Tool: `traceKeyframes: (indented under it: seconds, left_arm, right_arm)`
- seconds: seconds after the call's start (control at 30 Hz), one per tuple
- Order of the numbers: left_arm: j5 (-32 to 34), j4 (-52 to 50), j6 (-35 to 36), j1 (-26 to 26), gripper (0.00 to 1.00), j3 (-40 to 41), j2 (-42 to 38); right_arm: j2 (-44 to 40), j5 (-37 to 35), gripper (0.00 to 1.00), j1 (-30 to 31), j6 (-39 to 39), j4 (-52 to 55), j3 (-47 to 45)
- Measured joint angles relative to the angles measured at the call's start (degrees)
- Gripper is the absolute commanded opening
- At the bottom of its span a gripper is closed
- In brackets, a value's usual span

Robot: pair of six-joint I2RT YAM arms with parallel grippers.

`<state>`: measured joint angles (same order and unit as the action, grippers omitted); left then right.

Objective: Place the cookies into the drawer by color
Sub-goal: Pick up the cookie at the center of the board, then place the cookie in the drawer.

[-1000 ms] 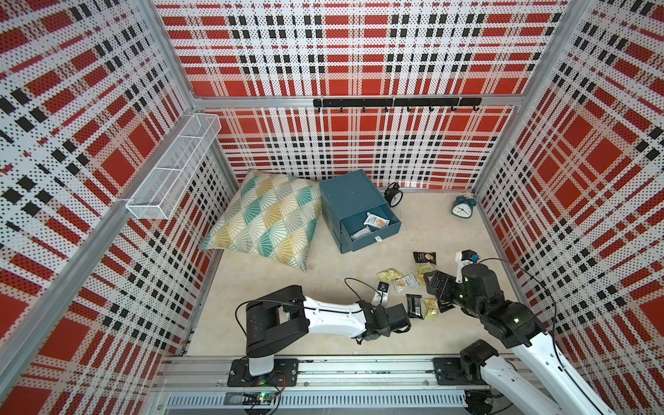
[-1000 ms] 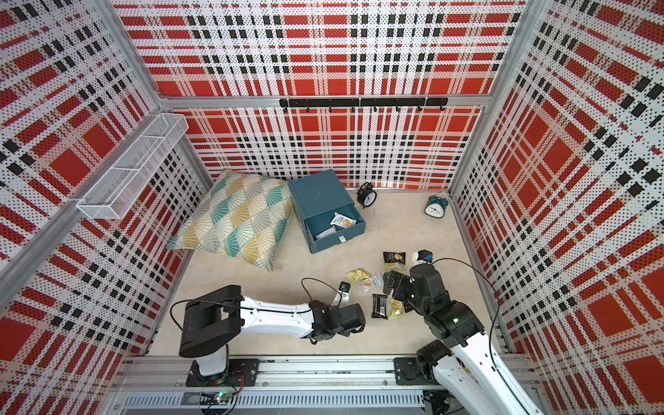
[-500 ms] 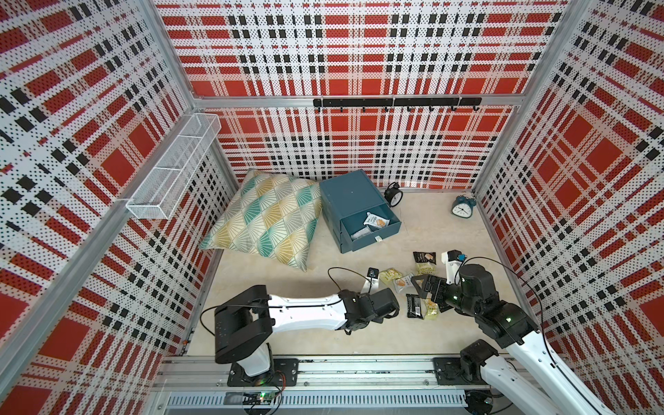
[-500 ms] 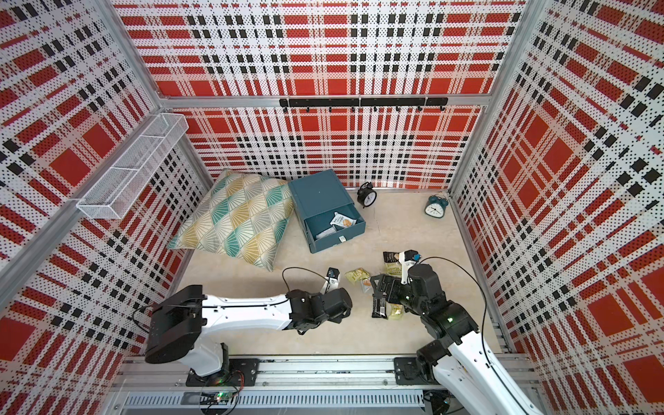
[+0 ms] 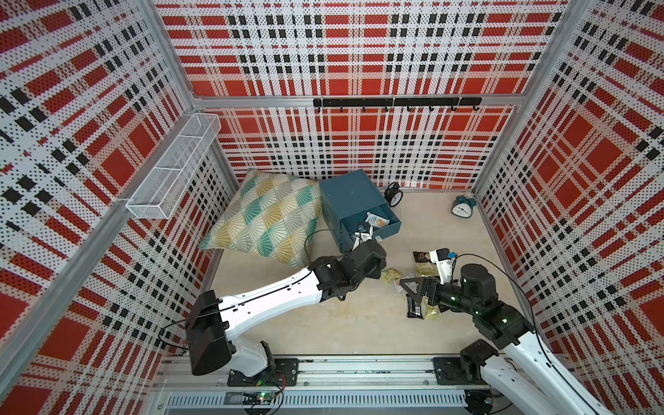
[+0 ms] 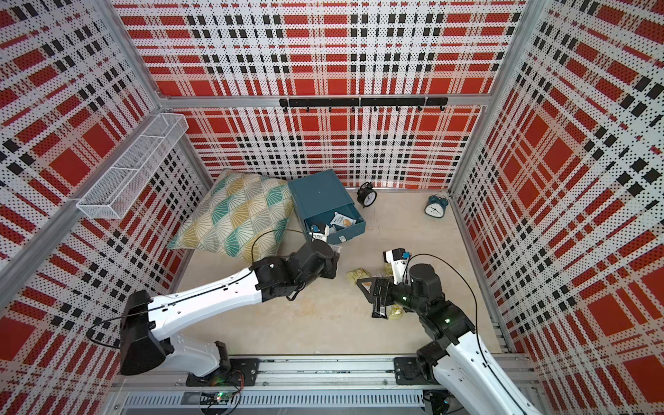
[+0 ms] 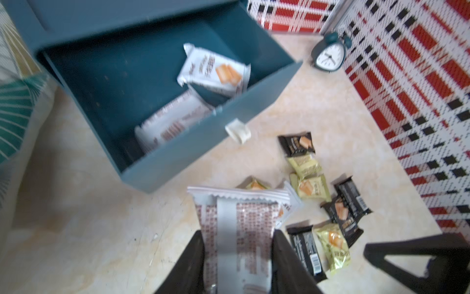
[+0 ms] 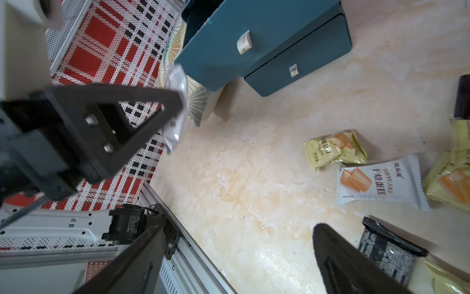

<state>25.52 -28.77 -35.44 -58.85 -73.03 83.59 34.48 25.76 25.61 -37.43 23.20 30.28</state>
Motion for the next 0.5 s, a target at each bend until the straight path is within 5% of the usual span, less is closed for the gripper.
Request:
traceKeyframes:
  seconds: [0.5]
  left_arm:
    - [-3.7, 1.9, 10.8, 14.3, 0.36, -9.3, 4.2]
  right_arm:
    - [6.8, -5.3, 0.98, 4.3, 0.8, -2.1, -0.2]
